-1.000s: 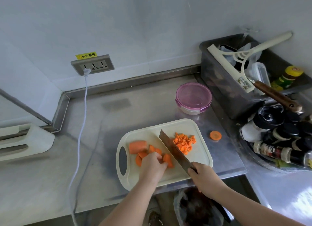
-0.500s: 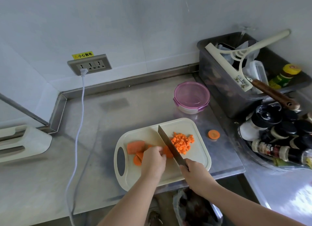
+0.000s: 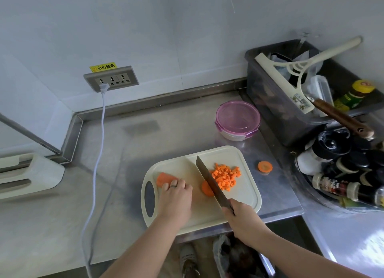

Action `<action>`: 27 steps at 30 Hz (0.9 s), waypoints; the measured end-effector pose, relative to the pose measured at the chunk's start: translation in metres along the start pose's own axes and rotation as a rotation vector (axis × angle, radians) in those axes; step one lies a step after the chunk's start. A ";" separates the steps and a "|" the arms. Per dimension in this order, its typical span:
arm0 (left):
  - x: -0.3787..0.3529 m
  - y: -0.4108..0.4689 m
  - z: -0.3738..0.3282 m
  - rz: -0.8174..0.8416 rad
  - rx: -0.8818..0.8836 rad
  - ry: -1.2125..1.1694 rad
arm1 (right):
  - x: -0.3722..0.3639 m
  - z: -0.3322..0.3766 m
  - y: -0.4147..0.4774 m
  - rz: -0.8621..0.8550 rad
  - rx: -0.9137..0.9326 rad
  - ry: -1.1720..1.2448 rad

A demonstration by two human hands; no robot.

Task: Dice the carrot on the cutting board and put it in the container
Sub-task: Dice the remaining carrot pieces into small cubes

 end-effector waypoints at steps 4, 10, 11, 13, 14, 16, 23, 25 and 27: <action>0.008 0.000 -0.006 0.040 0.120 -0.283 | 0.001 0.000 0.000 -0.009 0.011 -0.003; 0.003 0.009 -0.025 0.209 0.346 -0.801 | 0.001 0.001 -0.001 -0.008 0.023 -0.041; 0.003 0.008 -0.026 0.193 0.365 -0.827 | 0.001 0.002 -0.001 -0.006 0.028 -0.051; 0.001 0.008 -0.025 0.168 0.412 -0.870 | -0.001 0.003 -0.001 0.001 0.039 -0.069; 0.000 0.008 -0.024 0.158 0.434 -0.889 | -0.002 0.003 -0.001 0.004 0.039 -0.073; -0.003 0.009 -0.023 0.150 0.471 -0.924 | -0.004 0.003 -0.001 0.001 0.044 -0.078; -0.013 0.012 -0.020 0.197 0.591 -1.078 | -0.008 0.003 0.002 0.008 0.084 -0.220; -0.016 0.014 -0.019 0.205 0.604 -1.111 | -0.009 0.001 0.003 -0.001 0.079 -0.230; -0.019 0.015 -0.019 0.208 0.620 -1.153 | -0.010 0.001 0.005 0.001 0.082 -0.260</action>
Point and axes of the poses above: each hand's wrist, its own y-axis towards the middle knuckle, its own x-axis out of the back of the hand, z = x × y, the point moved 4 cm from there along y, towards the middle knuckle, and after that the axes turned 13 degrees about x, right-handed, at the moved point
